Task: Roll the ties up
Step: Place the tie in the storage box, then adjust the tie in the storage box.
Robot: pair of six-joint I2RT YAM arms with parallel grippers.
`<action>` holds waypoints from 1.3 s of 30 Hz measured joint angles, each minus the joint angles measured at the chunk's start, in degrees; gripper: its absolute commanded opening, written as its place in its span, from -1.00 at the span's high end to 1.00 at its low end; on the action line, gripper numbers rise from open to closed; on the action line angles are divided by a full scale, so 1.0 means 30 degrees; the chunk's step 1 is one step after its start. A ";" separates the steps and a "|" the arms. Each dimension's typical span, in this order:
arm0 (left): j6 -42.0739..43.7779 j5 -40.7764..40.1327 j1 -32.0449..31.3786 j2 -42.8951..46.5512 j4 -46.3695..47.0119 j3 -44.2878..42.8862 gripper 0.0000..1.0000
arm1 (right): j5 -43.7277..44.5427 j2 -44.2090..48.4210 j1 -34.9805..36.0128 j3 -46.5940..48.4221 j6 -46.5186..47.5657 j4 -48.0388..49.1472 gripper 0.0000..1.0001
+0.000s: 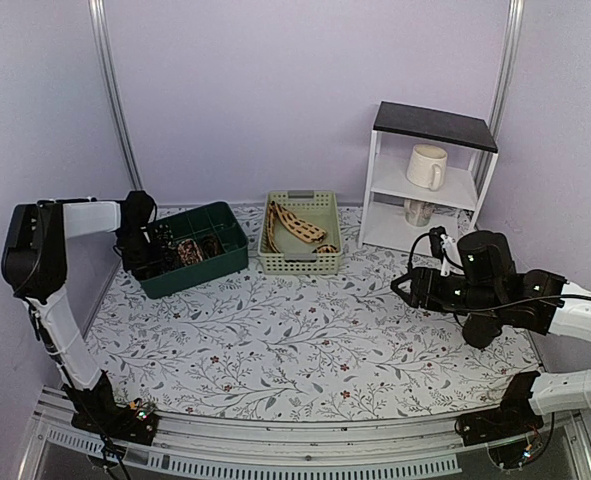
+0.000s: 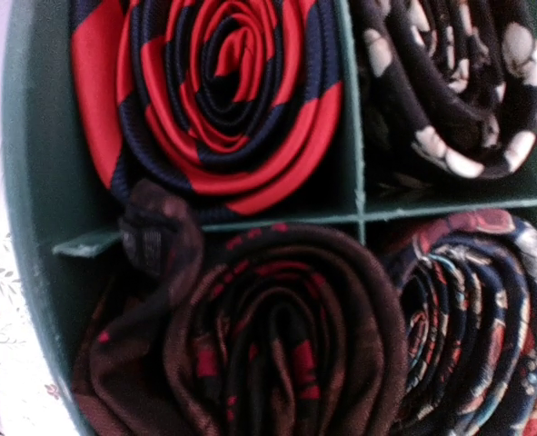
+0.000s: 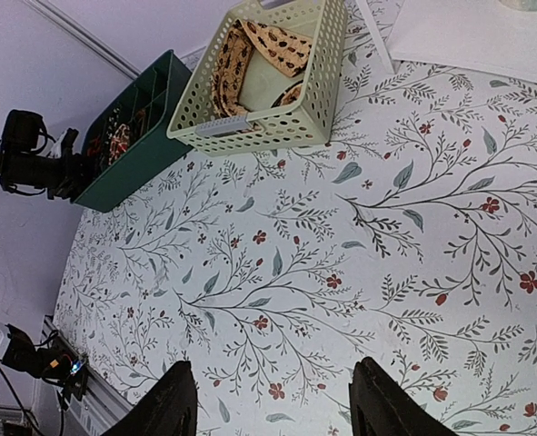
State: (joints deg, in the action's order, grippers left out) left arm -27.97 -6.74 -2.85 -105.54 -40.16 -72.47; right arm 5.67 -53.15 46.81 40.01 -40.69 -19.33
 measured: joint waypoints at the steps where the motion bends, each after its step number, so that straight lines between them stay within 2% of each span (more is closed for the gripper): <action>1: 0.0022 -0.0015 -0.0015 0.0051 -0.0058 -0.0007 0.26 | -0.0007 0.0000 0.0000 0.0000 0.0000 0.0000 -0.18; 8: 0.0051 -0.0015 -0.0051 0.0182 -0.0612 -0.0270 0.19 | -0.0022 0.0015 0.0000 0.0000 0.0007 0.0000 -0.17; 16: 0.0095 -0.0182 -0.0080 0.0379 -0.1479 -0.0852 -0.10 | -0.0022 0.0277 0.0000 0.0000 0.0007 -0.0007 -0.17; 26: 0.0138 -0.0255 -0.0087 0.0619 -0.1880 -0.1122 -0.13 | -0.0015 0.0532 0.0000 0.0000 0.0087 -0.0073 -0.17; 39: 0.0153 -0.0197 -0.0474 0.0991 -0.1501 -0.0379 -0.31 | -0.0022 0.0721 0.0000 0.0000 0.0226 -0.0131 -0.17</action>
State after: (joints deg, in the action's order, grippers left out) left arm -27.51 -7.33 -4.27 -102.56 -44.66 -73.60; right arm 5.61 -50.98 46.81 40.01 -40.01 -19.73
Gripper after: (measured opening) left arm 0.646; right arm 0.586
